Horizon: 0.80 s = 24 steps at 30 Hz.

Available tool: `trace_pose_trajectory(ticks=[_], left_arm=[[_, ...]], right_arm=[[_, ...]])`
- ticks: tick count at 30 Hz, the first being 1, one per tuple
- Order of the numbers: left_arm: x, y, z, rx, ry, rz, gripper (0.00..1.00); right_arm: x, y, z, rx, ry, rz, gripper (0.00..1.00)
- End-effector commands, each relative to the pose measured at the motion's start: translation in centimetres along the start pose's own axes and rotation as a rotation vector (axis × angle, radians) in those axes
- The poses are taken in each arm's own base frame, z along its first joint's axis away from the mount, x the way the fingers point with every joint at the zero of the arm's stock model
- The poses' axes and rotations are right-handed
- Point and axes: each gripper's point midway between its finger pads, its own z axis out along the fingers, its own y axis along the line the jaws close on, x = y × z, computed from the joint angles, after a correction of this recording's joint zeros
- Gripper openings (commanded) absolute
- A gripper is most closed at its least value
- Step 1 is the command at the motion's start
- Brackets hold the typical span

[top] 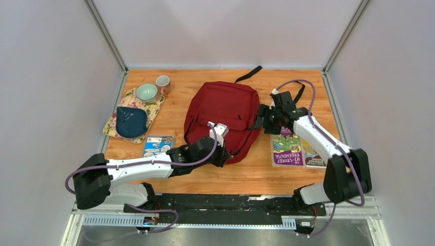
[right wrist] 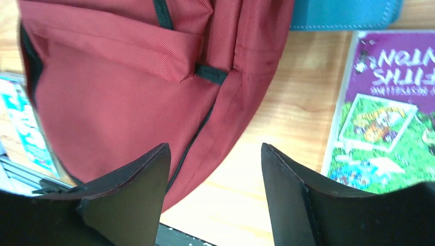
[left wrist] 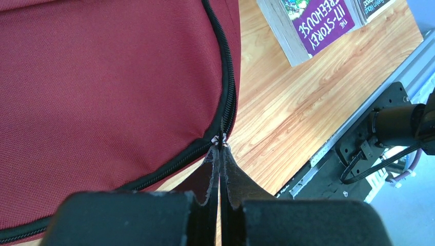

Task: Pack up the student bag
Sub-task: Unzip the student bag at the center of the board.

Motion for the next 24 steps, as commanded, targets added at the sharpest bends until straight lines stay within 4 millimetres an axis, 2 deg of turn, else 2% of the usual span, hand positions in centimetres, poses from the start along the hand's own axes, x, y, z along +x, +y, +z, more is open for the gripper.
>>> trace_pose_trajectory(ticks=[1, 2, 3, 5, 6, 7, 8, 15, 24], left_arm=[[-1.3, -0.7, -0.4, 0.012, -0.049, -0.023, 0.00], [-1.3, -0.7, -0.3, 0.014, -0.048, -0.021, 0.00], [-1.4, -0.7, -0.4, 0.014, -0.053, -0.020, 0.00], [-1.5, -0.8, -0.4, 0.016, -0.057, -0.020, 0.00], [-1.5, -0.8, -0.3, 0.016, -0.057, -0.020, 0.00], [-1.5, -0.9, -0.3, 0.019, -0.056, -0.020, 0.00], [-1.4, -0.9, -0.3, 0.020, -0.053, -0.022, 0.00], [-1.1, -0.9, -0.2, 0.026, -0.047, -0.029, 0.00], [-1.2, -0.9, -0.4, 0.032, -0.056, -0.031, 0.00]], right_arm=[[0.5, 0.3, -3.8, -0.026, -0.093, 0.082, 0.68], [1.3, 1.3, -4.7, -0.091, -0.088, 0.099, 0.68], [2.8, 1.2, -4.2, -0.122, -0.063, 0.138, 0.68], [4.4, 3.5, -5.4, -0.268, -0.034, 0.226, 0.68], [5.6, 3.5, -4.7, -0.307, -0.019, 0.256, 0.68], [6.0, 4.5, -5.5, -0.364, -0.009, 0.314, 0.69], [6.7, 4.8, -5.5, -0.386, 0.005, 0.328, 0.69], [7.4, 6.5, -5.7, -0.458, 0.010, 0.374, 0.70], [8.3, 8.0, -3.5, -0.474, 0.080, 0.393, 0.70]])
